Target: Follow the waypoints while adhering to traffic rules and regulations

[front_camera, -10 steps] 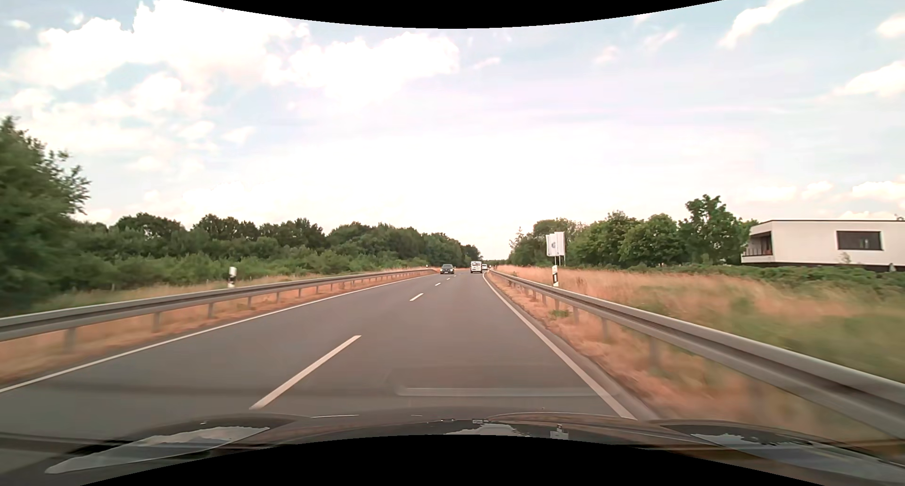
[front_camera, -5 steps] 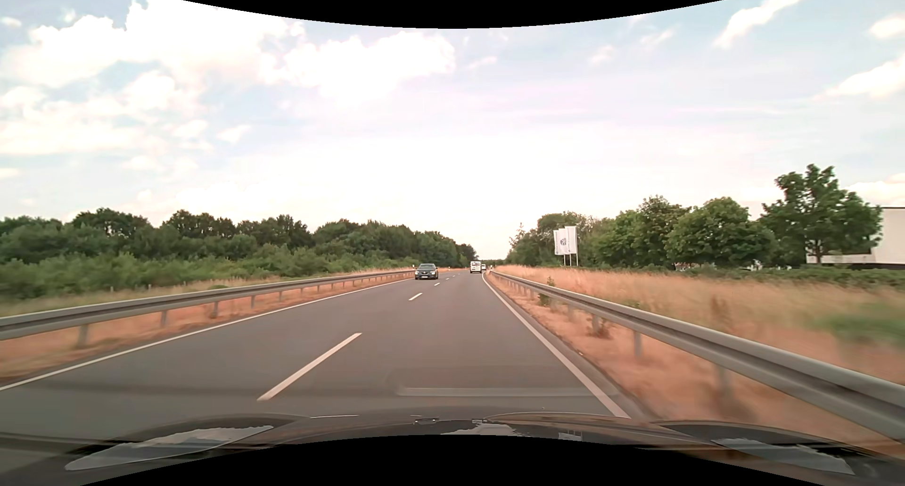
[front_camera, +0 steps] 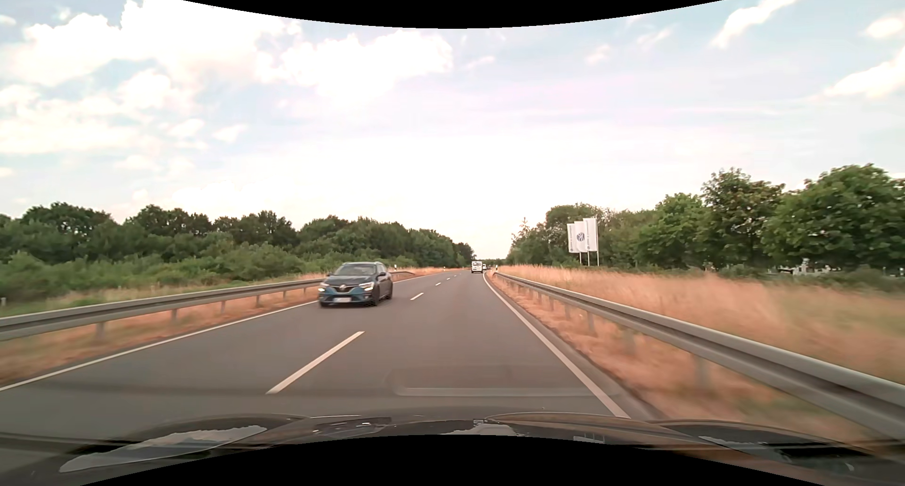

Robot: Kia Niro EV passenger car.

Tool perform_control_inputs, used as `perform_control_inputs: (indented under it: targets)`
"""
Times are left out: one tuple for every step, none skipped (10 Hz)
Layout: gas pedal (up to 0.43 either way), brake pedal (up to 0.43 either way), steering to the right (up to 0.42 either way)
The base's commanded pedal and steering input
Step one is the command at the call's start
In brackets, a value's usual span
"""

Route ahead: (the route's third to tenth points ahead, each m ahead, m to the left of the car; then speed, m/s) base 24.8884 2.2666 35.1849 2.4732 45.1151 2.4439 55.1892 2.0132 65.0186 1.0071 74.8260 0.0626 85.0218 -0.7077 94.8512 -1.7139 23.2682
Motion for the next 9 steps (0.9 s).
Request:
perform_control_inputs:
  targets:
    - [0.197,0.0,0.002]
    - [0.189,0.0,0.002]
    - [0.189,0.0,0.002]
    - [0.189,0.0,0.002]
    - [0.189,0.0,0.002]
    - [0.189,0.0,0.002]
    - [0.189,0.0,0.002]
    - [0.189,0.0,0.002]
    - [0.189,0.0,0.002]
